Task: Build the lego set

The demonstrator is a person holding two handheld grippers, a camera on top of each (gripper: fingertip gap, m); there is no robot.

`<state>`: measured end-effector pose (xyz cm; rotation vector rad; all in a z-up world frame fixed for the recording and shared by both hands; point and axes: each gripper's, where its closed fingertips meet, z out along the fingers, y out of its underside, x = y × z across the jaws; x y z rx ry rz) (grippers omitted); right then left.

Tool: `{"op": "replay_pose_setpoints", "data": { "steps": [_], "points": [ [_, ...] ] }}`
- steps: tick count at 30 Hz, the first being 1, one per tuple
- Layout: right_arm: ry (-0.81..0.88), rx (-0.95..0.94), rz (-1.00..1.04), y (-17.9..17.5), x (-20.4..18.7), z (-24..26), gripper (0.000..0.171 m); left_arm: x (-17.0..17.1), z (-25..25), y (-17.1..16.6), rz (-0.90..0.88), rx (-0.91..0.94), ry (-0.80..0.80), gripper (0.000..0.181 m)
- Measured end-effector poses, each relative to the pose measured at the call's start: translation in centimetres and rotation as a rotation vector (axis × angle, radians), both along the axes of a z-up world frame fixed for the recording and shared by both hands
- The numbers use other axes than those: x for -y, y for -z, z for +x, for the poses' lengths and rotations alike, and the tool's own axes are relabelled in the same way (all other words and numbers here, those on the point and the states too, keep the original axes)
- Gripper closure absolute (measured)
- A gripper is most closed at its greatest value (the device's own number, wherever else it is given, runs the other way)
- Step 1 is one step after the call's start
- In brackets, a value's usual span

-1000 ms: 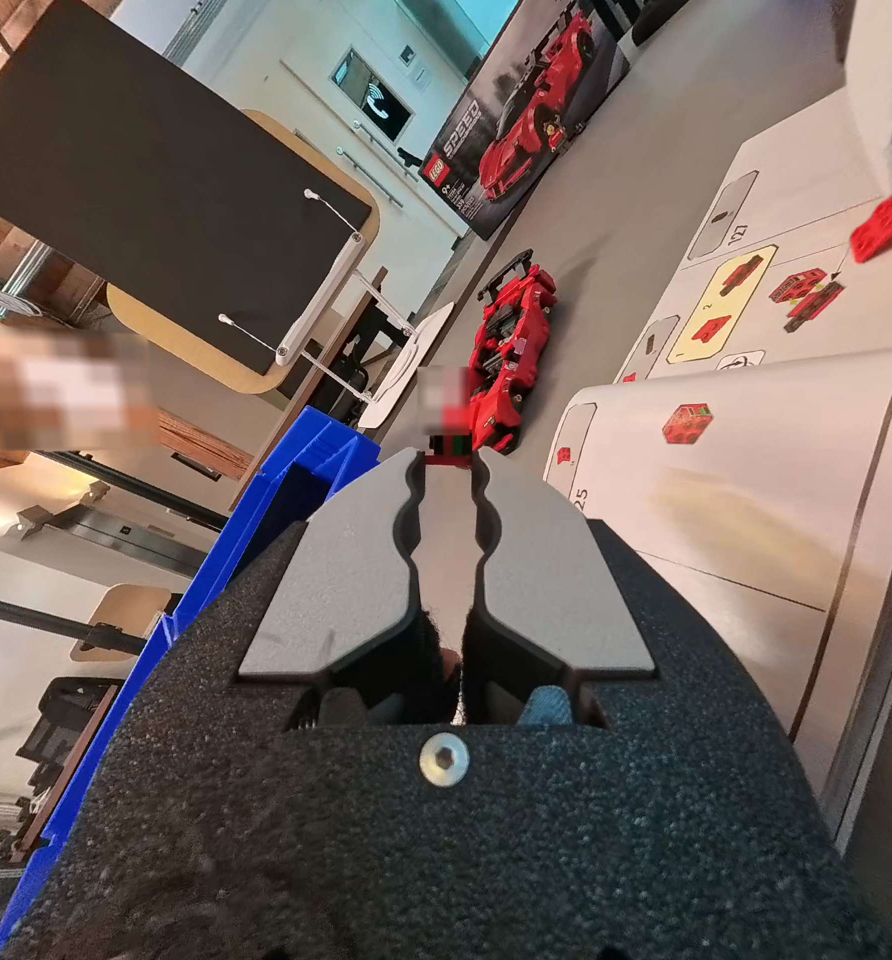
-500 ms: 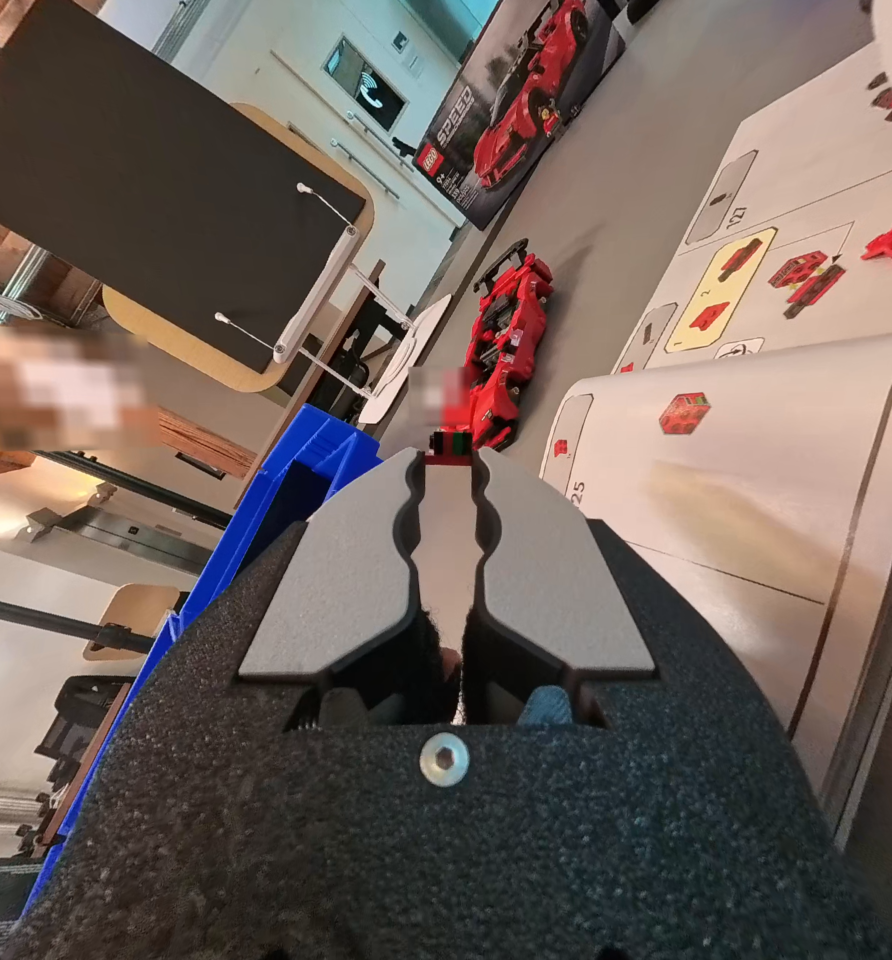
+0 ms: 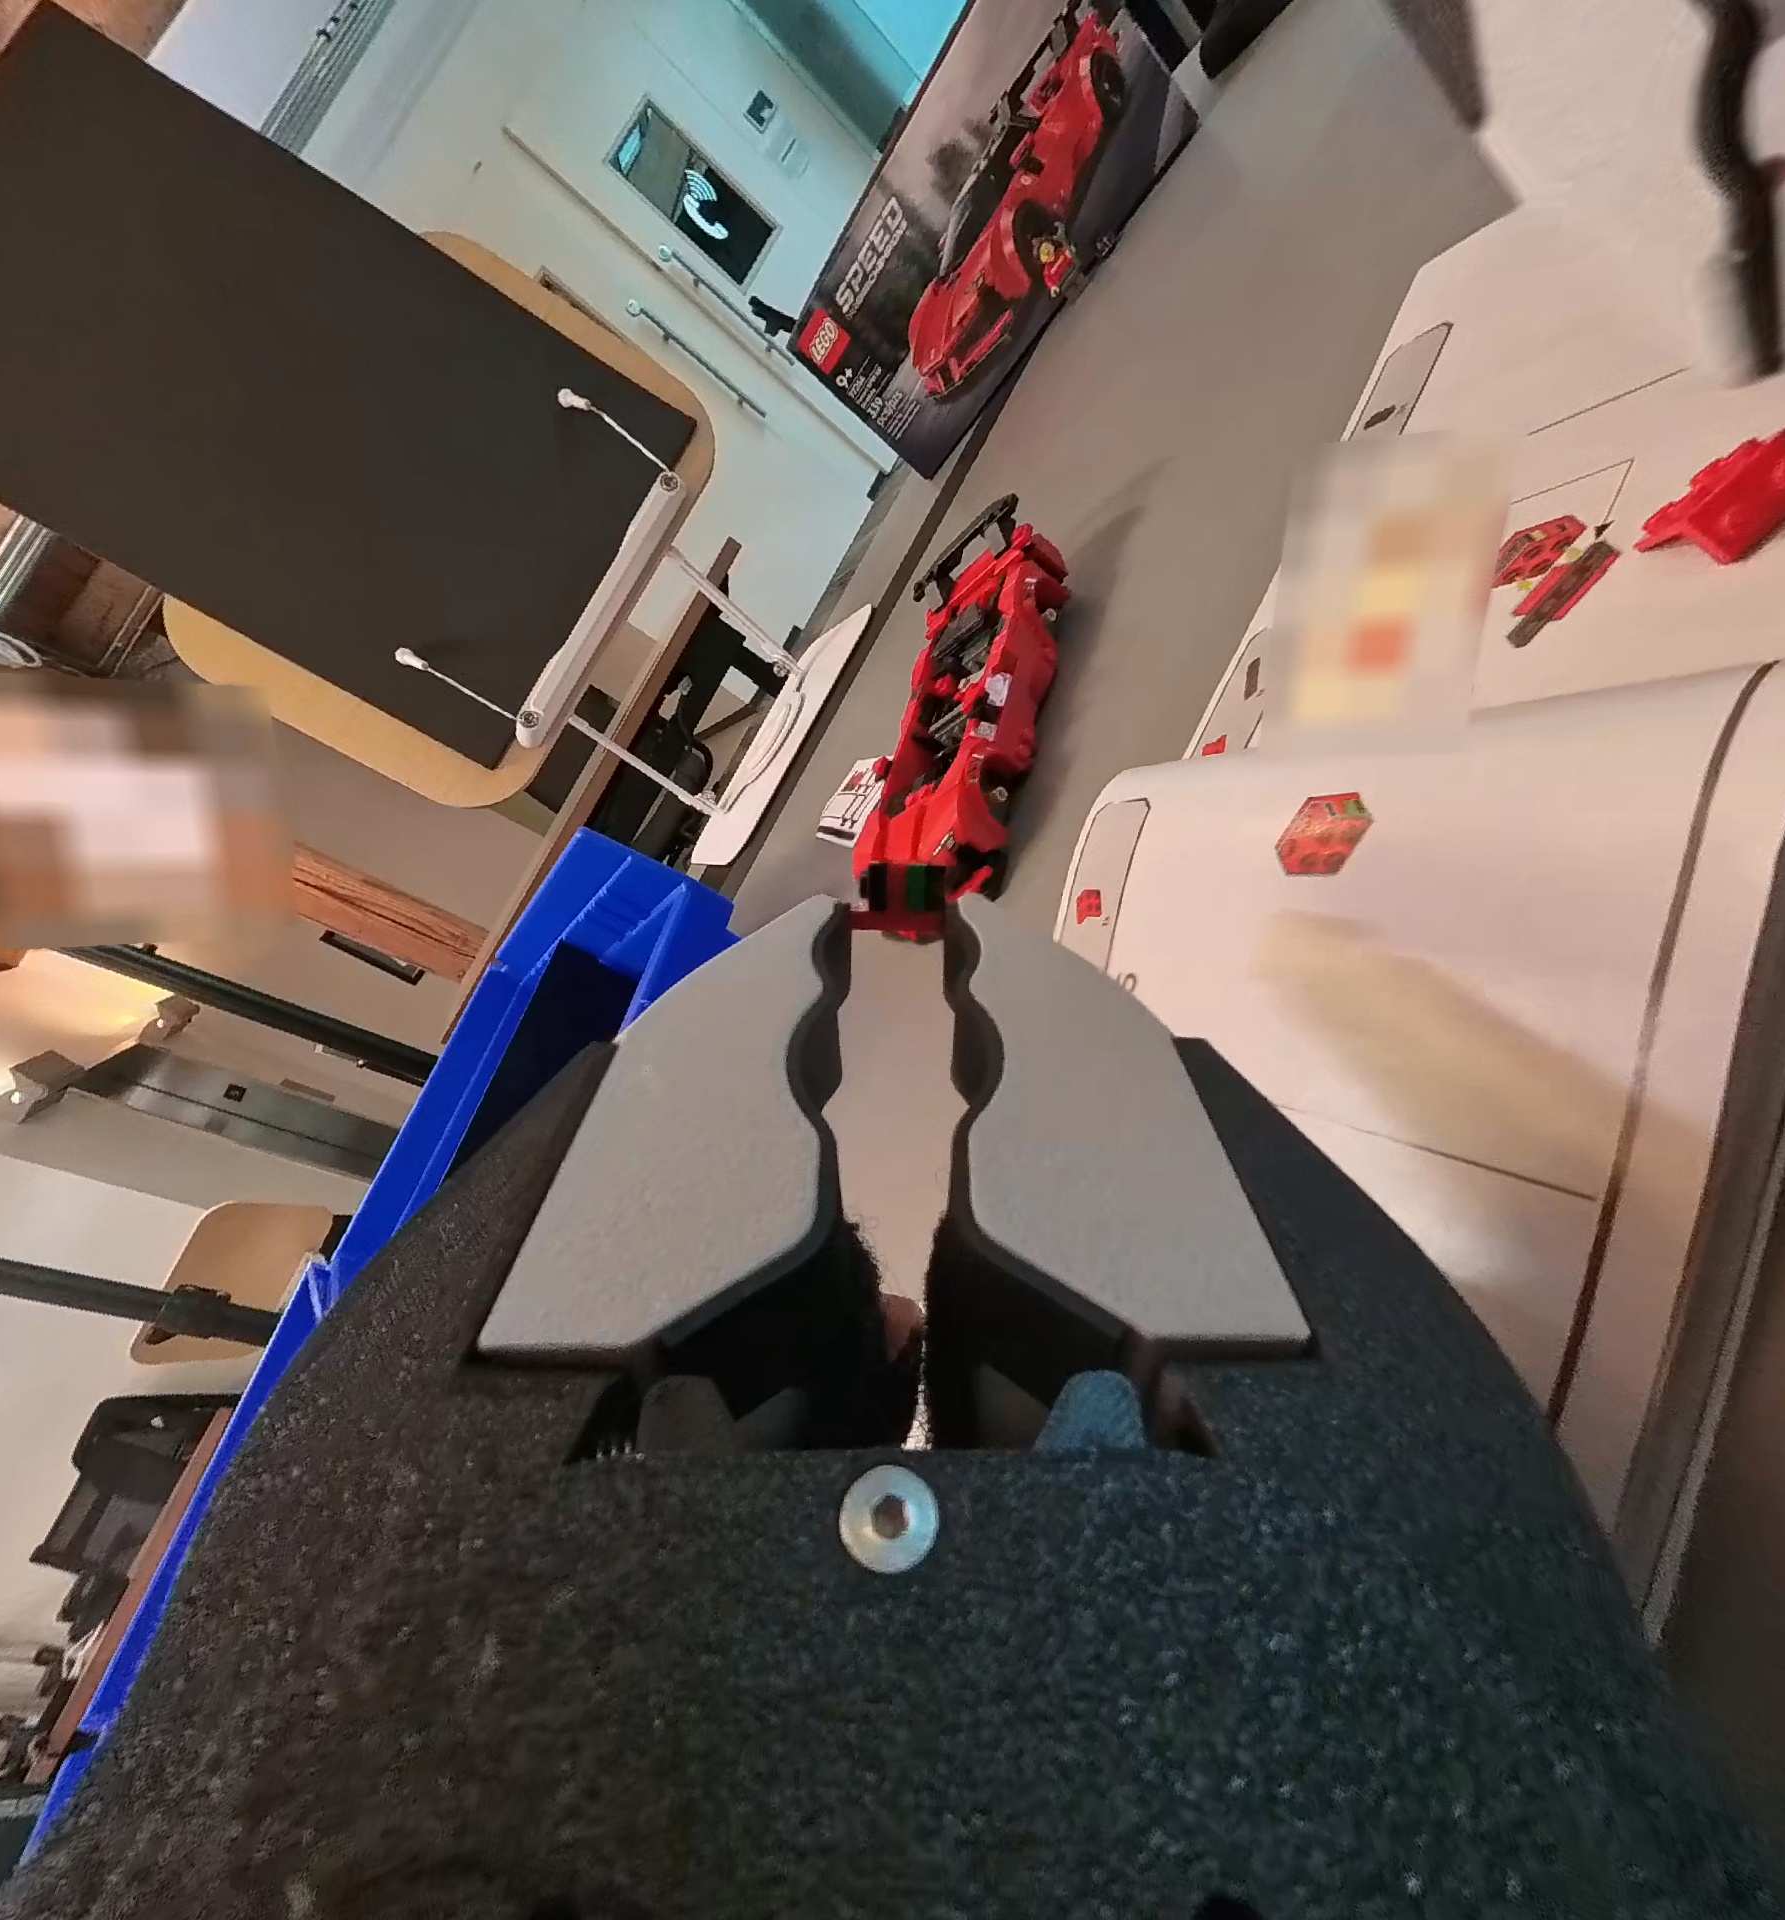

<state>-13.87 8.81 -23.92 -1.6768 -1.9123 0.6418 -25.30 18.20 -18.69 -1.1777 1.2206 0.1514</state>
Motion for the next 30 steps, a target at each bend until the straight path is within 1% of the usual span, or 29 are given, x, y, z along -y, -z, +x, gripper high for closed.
{"op": "replay_pose_setpoints", "data": {
  "steps": [3,6,9,11,12,13,14,16,17,19,21,22,23,24,26,28,30],
  "points": [
    [-0.185,0.026,0.091,0.0,-0.9,-0.3,0.144,0.3,0.4,0.1,-0.011,0.002,0.03,0.165],
    [-0.29,0.125,0.008,1.0,-1.2,-0.3,0.139,0.6,0.7,0.2,-0.023,0.007,0.065,0.165],
    [-0.38,0.204,-0.042,1.9,-1.2,-0.3,0.139,0.7,0.9,0.4,-0.038,0.008,0.077,0.165],
    [-0.411,0.227,-0.045,2.3,-1.4,-0.4,0.144,0.8,1.0,0.5,-0.048,0.012,0.089,0.165],
    [-0.42,0.221,-0.04,2.2,-1.6,-0.5,0.153,0.8,1.0,0.5,-0.053,0.016,0.093,0.165],
    [-0.417,0.211,-0.048,2.0,-1.7,-0.4,0.154,0.8,1.0,0.5,-0.056,0.021,0.09,0.165],
    [-0.385,0.181,-0.056,1.7,-2.1,-0.7,0.154,0.7,0.9,0.5,-0.059,0.026,0.081,0.165],
    [-0.253,0.058,-0.063,0.5,-2.7,-1.5,0.154,0.3,0.6,0.3,-0.062,0.043,0.049,0.165],
    [-0.144,-0.029,-0.051,-0.4,-3.6,-2.2,0.154,0.1,0.4,0.1,-0.057,0.056,0.024,0.165],
    [0.134,-0.249,-0.052,-3.0,-5.7,-3.7,0.154,-0.4,-0.2,-0.6,-0.026,0.088,-0.047,0.165],
    [0.384,-0.533,-0.15,-6.7,-6.9,-5.0,0.155,-0.8,-0.5,-1.5,0.008,0.124,-0.117,0.165],
    [0.461,-0.662,-0.22,-8.3,-6.9,-5.6,0.155,-0.8,-0.5,-1.8,0.029,0.131,-0.147,0.165],
    [0.496,-0.759,-0.276,-9.4,-6.7,-6.1,0.155,-0.7,-0.4,-2.2,0.059,0.131,-0.171,0.165],
    [0.518,-0.813,-0.303,-10.1,-6.5,-6.6,0.155,-0.6,-0.2,-2.6,0.096,0.129,-0.185,0.165],
    [0.528,-0.826,-0.278,-10.4,-6.3,-7.6,0.155,0.0,0.1,-3.6,0.192,0.107,-0.201,0.165],
    [0.518,-0.727,-0.206,-9.4,-6.2,-8.2,0.155,0.7,0.4,-4.3,0.304,0.051,-0.204,0.165],
    [0.514,-0.676,-0.144,-9.5,-6.4,-8.1,0.155,1.3,0.8,-4.5,0.367,0.012,-0.198,0.165]
  ]
}}
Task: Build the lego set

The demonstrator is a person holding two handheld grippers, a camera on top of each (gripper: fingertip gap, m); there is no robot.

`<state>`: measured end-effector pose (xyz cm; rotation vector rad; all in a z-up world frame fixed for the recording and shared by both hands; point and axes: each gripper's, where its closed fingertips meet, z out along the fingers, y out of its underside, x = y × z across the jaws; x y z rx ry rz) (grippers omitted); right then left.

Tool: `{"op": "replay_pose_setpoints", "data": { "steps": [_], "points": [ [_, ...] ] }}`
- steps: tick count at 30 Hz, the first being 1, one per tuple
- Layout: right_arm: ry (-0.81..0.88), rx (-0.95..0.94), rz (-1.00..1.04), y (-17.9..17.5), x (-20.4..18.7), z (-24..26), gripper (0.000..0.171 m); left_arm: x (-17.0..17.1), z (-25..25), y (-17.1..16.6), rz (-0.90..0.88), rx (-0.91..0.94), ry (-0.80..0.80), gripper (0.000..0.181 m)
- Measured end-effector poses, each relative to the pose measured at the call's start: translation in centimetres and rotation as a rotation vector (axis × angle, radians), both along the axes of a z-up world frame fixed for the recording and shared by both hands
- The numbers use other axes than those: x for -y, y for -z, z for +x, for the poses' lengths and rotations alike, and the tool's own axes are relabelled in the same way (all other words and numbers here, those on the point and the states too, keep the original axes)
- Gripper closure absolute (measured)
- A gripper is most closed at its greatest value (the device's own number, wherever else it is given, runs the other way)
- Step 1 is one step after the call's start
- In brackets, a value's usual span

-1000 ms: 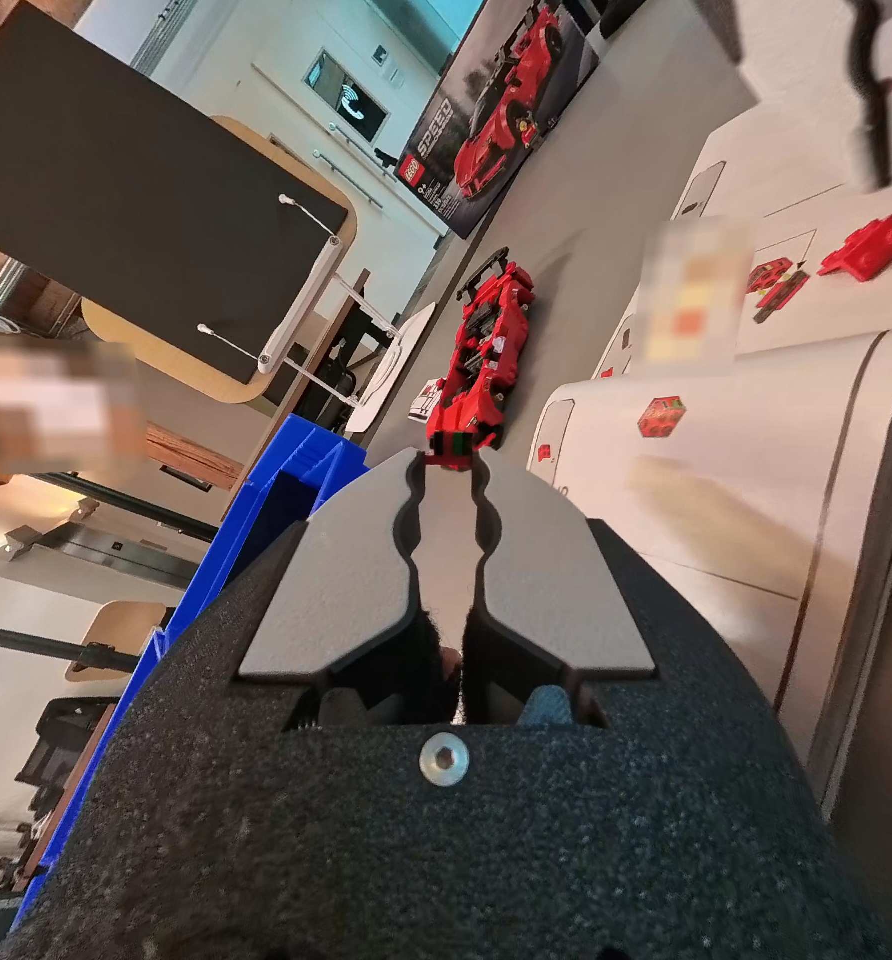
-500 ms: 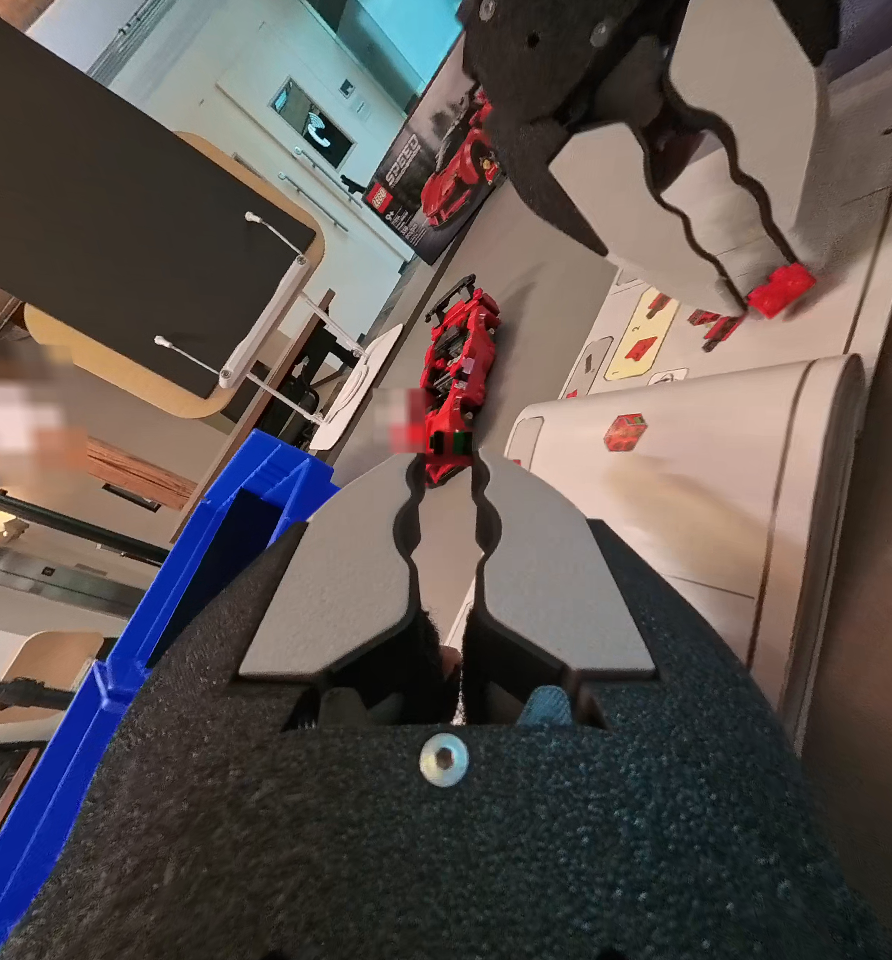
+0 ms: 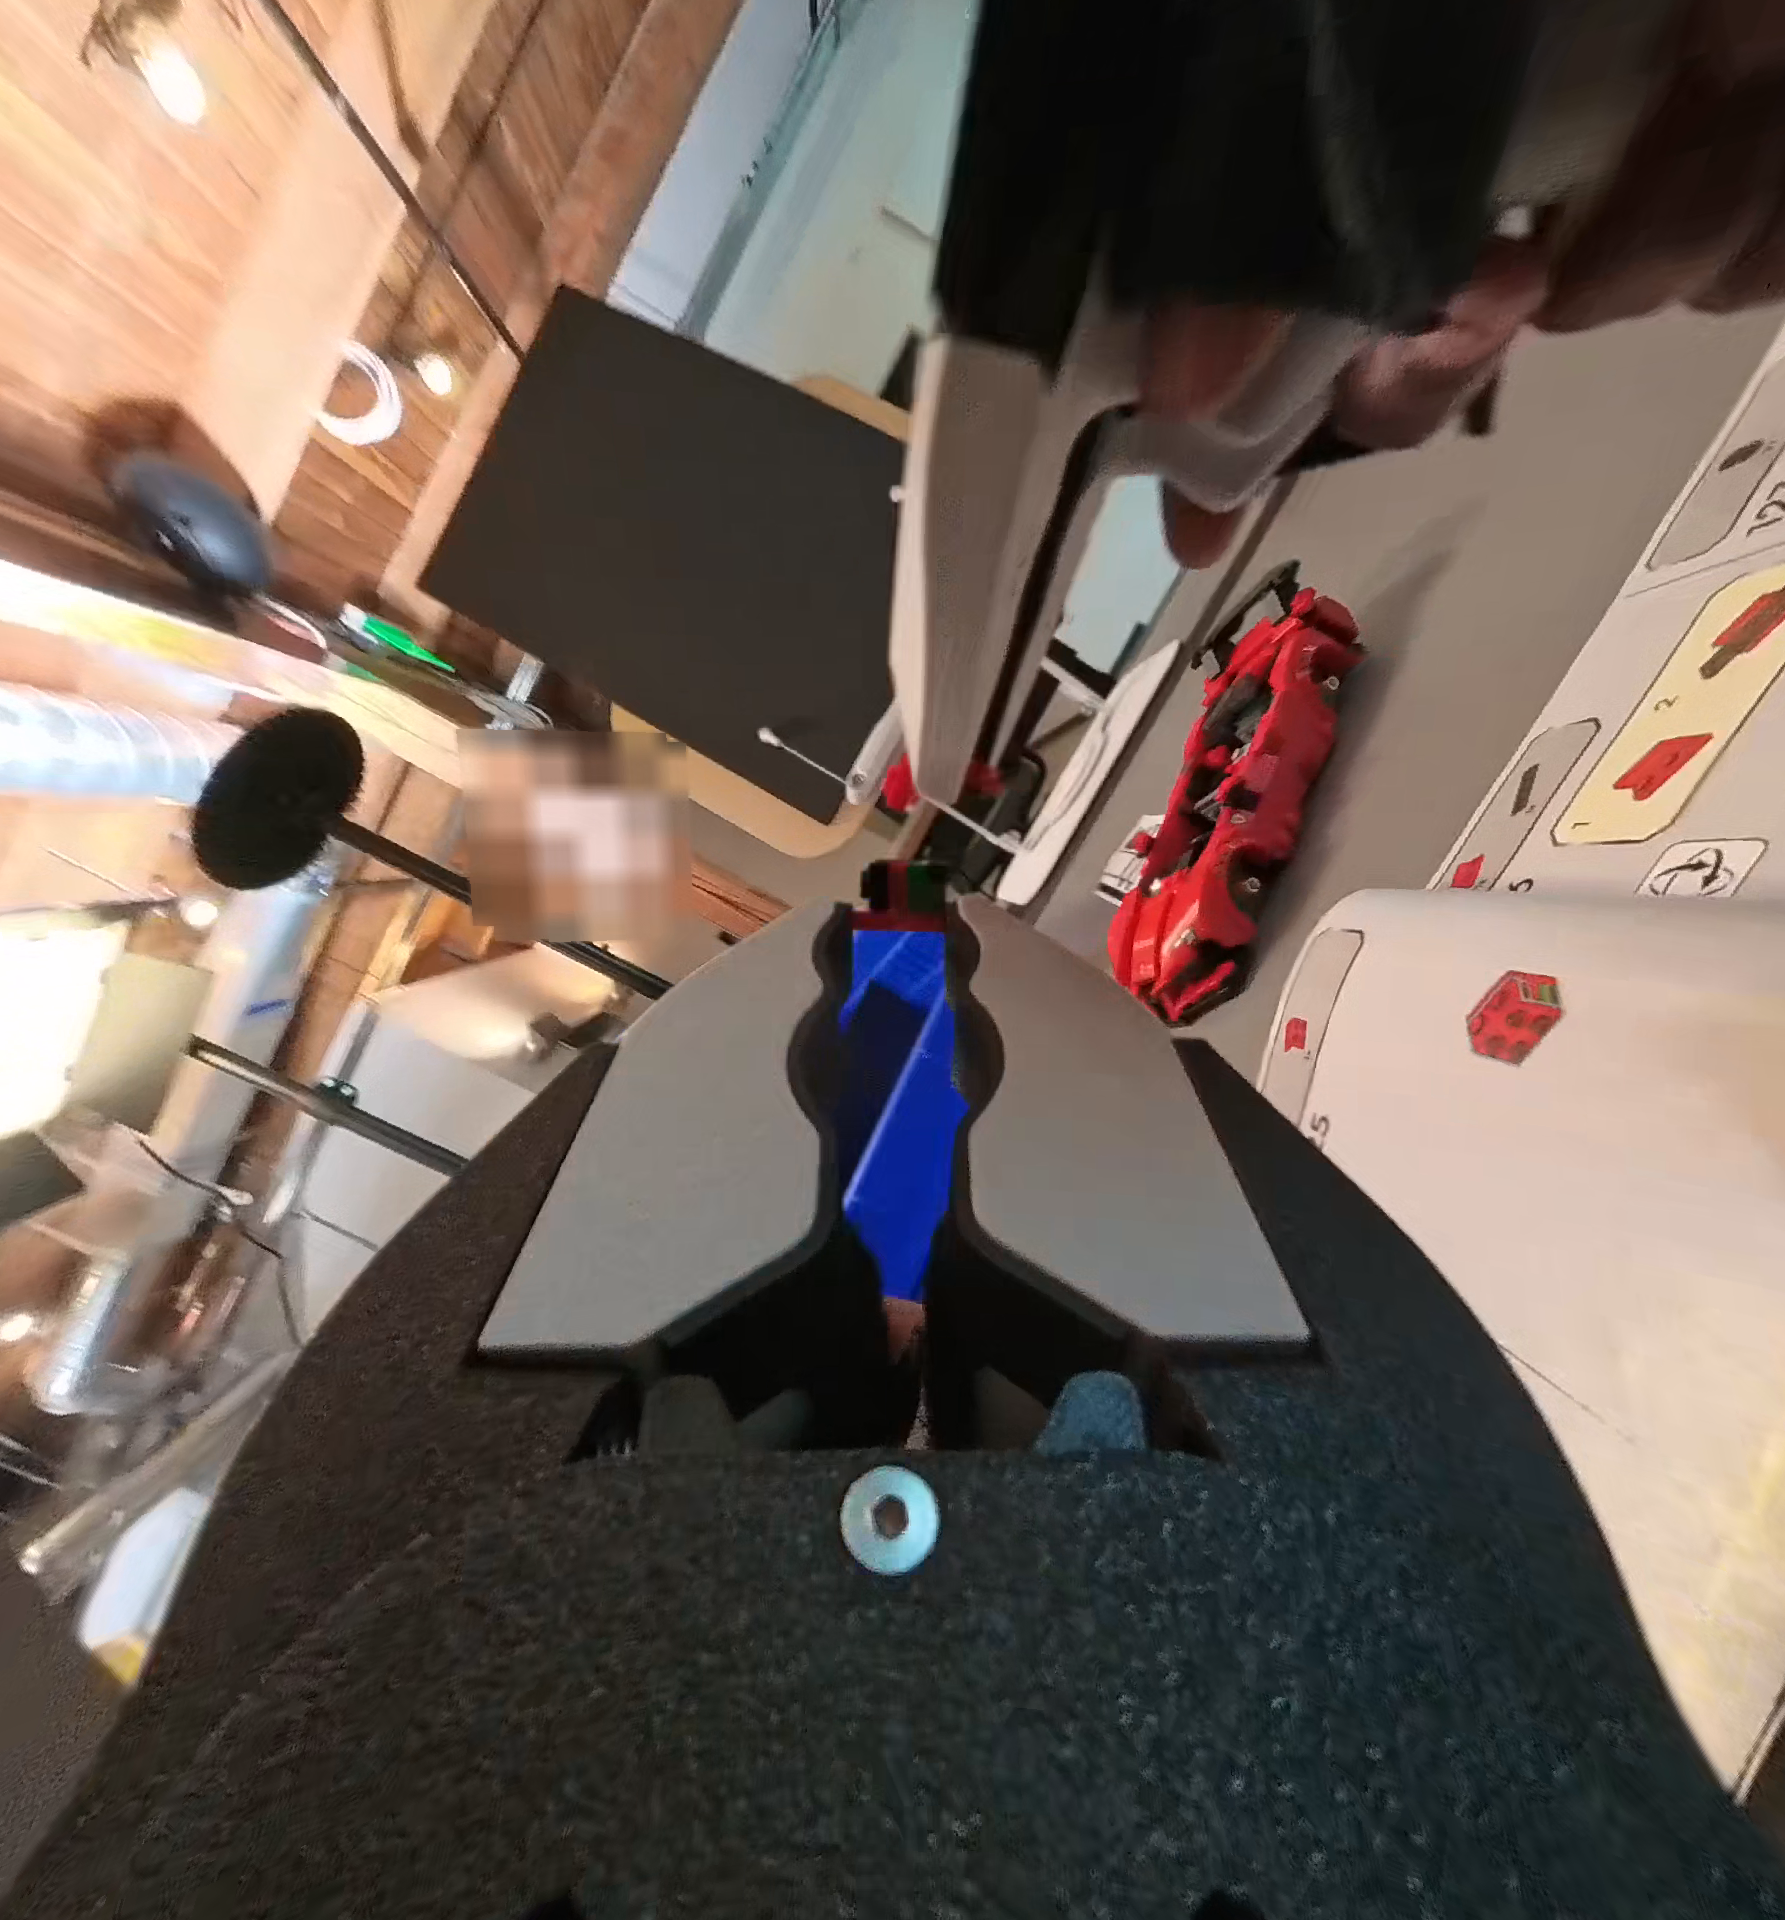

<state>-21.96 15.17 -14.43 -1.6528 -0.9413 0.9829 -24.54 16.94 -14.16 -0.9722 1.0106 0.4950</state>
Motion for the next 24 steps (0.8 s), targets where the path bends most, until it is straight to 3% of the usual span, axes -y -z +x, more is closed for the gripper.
{"op": "replay_pose_setpoints", "data": {
  "steps": [24],
  "points": [
    [0.028,0.523,0.047,0.9,0.1,0.4,0.154,0.5,0.8,0.5,0.026,-0.073,-0.012,0.165]
  ]
}}
